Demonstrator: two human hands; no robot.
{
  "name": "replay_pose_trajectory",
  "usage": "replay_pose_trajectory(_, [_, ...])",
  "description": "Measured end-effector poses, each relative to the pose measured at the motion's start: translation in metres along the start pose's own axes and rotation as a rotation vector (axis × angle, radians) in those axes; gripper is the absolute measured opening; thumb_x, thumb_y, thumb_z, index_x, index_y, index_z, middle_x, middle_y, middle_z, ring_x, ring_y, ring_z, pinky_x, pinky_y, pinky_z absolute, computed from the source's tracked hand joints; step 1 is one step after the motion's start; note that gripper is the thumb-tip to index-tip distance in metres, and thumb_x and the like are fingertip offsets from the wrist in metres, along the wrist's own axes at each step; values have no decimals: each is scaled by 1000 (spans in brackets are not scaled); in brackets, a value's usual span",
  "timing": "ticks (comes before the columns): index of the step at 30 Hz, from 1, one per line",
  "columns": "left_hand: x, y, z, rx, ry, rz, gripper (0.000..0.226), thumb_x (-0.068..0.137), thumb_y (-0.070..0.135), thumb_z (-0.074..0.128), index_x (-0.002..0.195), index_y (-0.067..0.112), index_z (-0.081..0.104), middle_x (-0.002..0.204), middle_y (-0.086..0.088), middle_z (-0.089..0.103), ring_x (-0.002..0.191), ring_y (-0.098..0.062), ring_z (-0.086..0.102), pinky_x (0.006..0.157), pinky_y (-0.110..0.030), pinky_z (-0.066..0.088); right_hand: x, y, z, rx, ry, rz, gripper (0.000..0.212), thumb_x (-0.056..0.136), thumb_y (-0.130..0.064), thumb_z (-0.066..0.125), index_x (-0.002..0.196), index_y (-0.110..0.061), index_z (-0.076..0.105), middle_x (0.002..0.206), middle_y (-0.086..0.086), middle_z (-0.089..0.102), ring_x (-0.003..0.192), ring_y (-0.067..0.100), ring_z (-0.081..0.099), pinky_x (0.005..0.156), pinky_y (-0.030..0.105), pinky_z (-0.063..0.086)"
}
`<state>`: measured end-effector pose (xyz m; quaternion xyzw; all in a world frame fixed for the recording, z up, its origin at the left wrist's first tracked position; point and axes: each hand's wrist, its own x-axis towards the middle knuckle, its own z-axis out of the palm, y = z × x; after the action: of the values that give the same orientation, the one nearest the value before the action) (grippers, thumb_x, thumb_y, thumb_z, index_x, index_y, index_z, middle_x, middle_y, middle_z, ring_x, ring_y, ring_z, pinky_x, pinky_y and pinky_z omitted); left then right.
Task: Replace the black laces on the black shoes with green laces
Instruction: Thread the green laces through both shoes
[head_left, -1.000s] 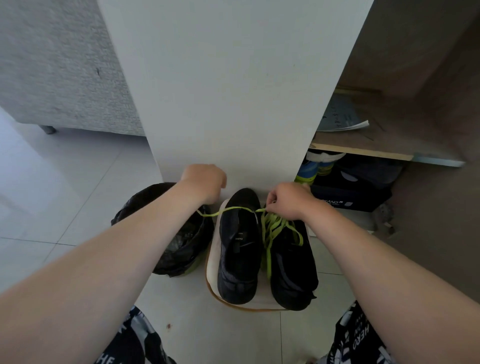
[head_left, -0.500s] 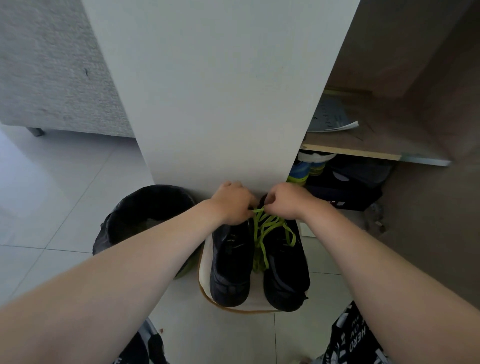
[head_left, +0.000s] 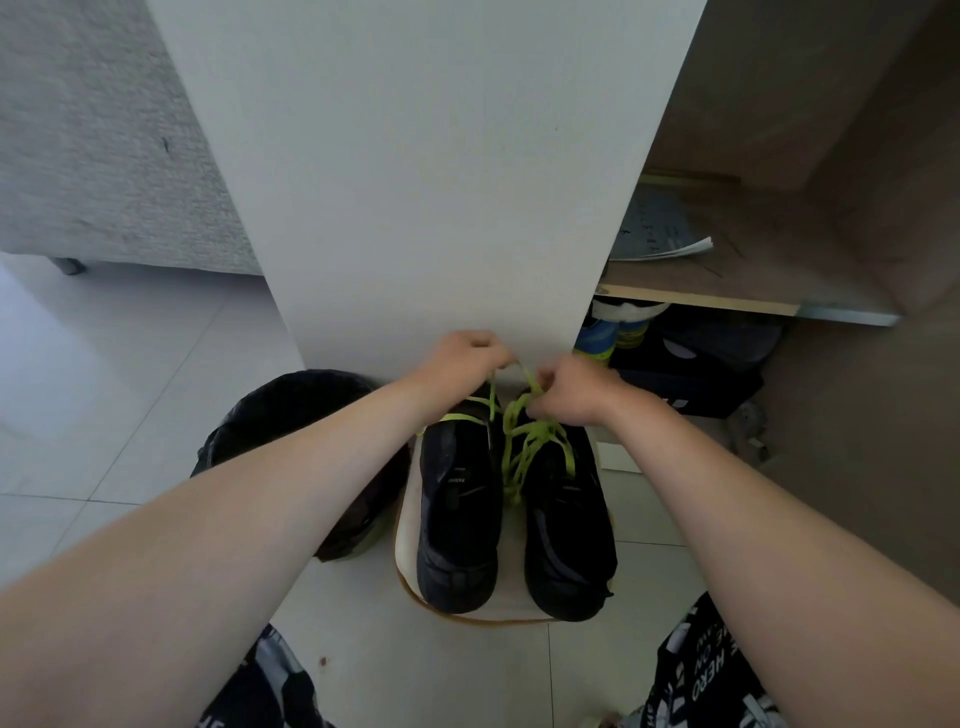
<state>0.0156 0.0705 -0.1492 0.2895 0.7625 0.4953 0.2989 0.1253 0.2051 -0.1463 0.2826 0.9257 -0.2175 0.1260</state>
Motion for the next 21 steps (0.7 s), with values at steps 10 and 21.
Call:
replay_pose_trajectory(10, [4,22,-25,561,-153,158,13,88,28,68,98,25,76,57,18,57,57,5,52,57,-16,37,2,5,4,7,-33,-25,15,81,-40,73,77,-26,73,83,-5,70,87,20,66,76,34,54])
replay_pose_trajectory(21, [-6,29,-36,-416,-70,53,25,100,14,43,79,18,54,73,3,56,47,-11,40,49,-21,29,-3,4,-1,-28,1,-18,23,80,-29,62,60,-18,59,64,0,57,65,21,55,56,28,36])
